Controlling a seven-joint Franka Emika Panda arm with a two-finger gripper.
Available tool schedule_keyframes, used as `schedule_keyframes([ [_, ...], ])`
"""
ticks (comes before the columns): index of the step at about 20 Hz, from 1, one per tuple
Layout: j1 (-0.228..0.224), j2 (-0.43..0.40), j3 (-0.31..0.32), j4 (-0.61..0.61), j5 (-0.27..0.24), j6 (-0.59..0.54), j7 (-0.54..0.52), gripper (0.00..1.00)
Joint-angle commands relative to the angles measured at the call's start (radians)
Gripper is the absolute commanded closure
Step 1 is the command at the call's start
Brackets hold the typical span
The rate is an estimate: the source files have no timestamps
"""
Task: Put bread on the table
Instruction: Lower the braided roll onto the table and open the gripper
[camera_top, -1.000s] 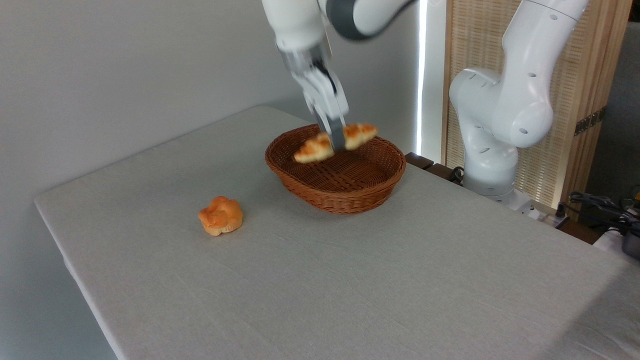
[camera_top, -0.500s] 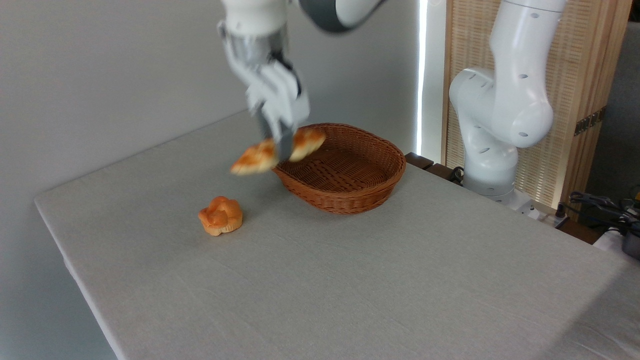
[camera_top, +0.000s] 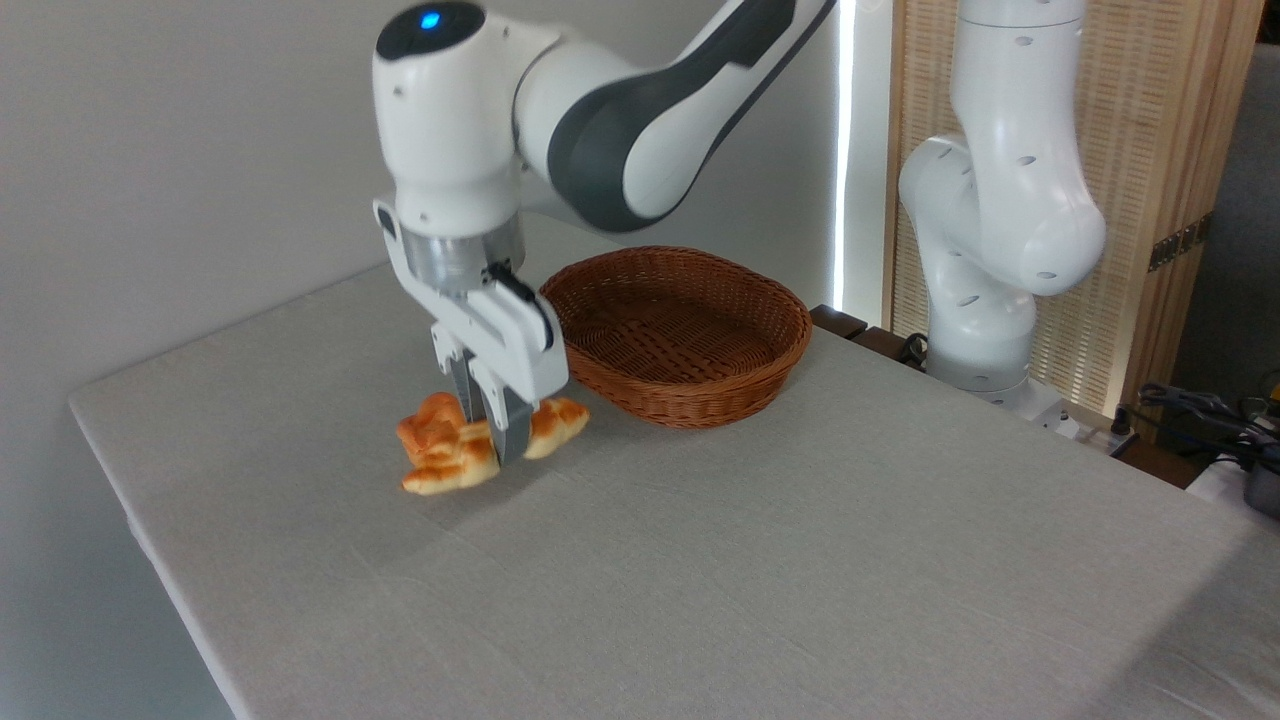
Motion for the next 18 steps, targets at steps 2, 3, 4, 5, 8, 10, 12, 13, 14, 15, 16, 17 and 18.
schedule_keyframes([
  [2,-0.019,0.047,0.008,0.020,0.038,0.013,-0.006,0.17],
  [3,-0.019,0.048,0.008,0.020,0.038,0.014,-0.005,0.15],
  [4,-0.019,0.051,0.008,0.020,0.038,0.013,-0.005,0.08],
  [5,-0.019,0.053,0.008,0.020,0.038,0.013,-0.005,0.06],
  [8,-0.019,0.053,0.008,0.020,0.060,0.011,-0.006,0.00],
  [10,-0.019,0.053,0.007,0.022,0.061,0.011,-0.005,0.00],
  [12,-0.019,0.053,0.007,0.022,0.061,0.011,-0.006,0.00],
  [13,-0.019,0.053,0.007,0.022,0.061,0.010,-0.006,0.00],
  [14,-0.019,0.053,0.007,0.022,0.061,0.010,-0.006,0.00],
  [15,-0.019,0.053,0.007,0.022,0.061,0.008,-0.008,0.00],
  [16,-0.019,0.053,0.007,0.022,0.061,0.008,-0.008,0.00],
  [17,-0.019,0.053,0.005,0.022,0.061,0.007,-0.008,0.00],
  [18,-0.019,0.053,0.007,0.022,0.061,0.007,-0.008,0.00],
])
